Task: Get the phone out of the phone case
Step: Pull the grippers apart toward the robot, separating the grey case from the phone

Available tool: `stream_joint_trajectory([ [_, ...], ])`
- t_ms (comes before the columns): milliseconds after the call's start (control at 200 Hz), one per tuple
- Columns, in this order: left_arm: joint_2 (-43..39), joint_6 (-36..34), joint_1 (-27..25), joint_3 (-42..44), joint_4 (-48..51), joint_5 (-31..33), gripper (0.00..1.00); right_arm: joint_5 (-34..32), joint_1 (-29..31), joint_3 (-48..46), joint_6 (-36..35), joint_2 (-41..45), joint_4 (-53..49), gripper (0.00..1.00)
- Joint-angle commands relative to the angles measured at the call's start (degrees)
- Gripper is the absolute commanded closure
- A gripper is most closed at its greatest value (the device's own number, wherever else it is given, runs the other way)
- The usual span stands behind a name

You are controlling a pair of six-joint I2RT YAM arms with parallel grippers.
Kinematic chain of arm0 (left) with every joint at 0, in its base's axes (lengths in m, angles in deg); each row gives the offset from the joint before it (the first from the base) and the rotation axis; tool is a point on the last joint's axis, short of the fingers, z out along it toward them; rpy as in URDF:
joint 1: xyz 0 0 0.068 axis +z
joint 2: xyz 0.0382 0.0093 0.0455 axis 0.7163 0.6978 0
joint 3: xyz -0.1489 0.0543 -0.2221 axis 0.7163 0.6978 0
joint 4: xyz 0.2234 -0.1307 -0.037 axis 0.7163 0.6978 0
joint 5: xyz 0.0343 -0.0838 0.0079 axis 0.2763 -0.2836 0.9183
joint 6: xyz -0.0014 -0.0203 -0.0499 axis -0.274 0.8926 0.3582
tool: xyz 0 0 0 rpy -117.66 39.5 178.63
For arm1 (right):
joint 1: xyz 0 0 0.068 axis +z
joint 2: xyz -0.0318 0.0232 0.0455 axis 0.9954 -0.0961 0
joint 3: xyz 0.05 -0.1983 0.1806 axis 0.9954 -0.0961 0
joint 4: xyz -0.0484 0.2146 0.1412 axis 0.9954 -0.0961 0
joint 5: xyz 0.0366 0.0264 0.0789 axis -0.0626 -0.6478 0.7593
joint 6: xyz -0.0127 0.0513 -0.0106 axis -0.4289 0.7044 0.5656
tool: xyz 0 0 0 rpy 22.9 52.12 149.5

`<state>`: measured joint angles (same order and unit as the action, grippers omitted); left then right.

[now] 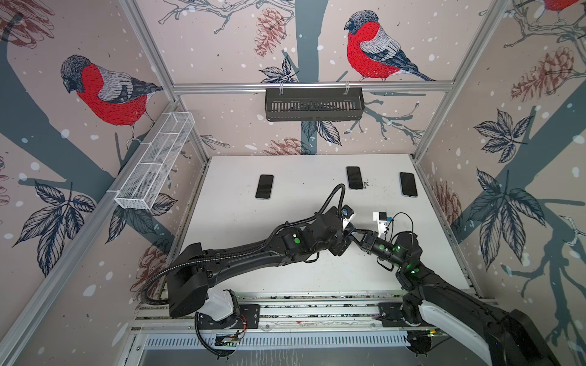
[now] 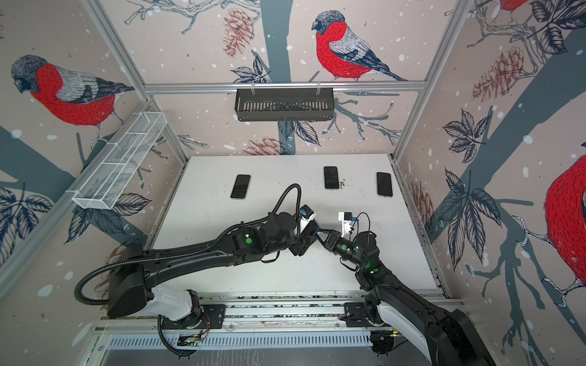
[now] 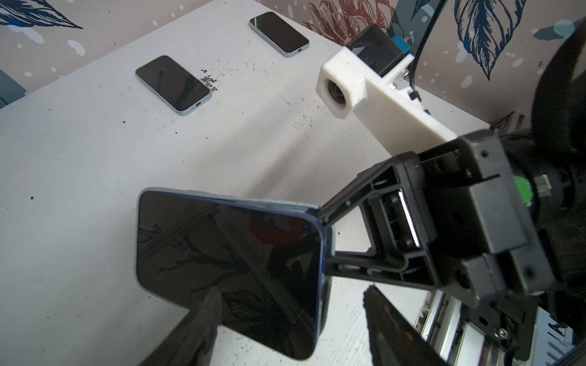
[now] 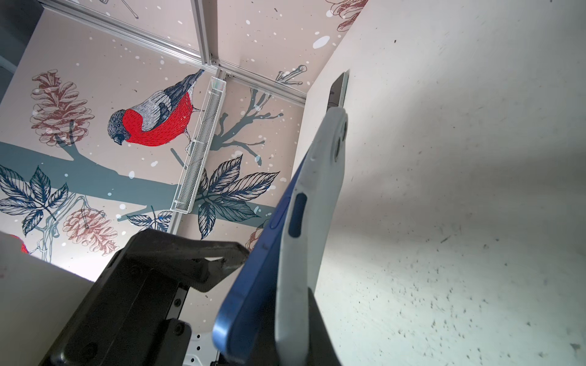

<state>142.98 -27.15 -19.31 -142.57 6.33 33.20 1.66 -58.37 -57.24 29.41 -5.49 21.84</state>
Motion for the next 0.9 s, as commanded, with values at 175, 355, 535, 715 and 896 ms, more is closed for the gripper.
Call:
stream_joint_trajectory([
  [175,4.82,0.29,-0.37,-3.44,3.90,9.69,0.49,0.51,-0.09,-0.30,0.11,2.35,1.55,0.99],
  [355,6.57,0.65,-2.29,-4.34,4.98,17.39,0.66,-0.18,-0.09,-1.21,0.37,3.83,0.45,0.99],
  [535,10.10,3.57,-3.80,-6.56,7.69,21.67,0.77,-1.06,0.03,-1.76,0.90,4.91,-0.57,0.99],
  [715,12.77,3.93,-4.50,-7.57,8.05,23.37,0.91,-1.68,0.09,-2.16,0.64,5.83,-2.48,0.98],
  [896,8.86,1.37,-5.84,-7.06,5.76,29.44,1.00,-3.38,0.00,-3.03,0.57,9.25,-7.59,0.98],
])
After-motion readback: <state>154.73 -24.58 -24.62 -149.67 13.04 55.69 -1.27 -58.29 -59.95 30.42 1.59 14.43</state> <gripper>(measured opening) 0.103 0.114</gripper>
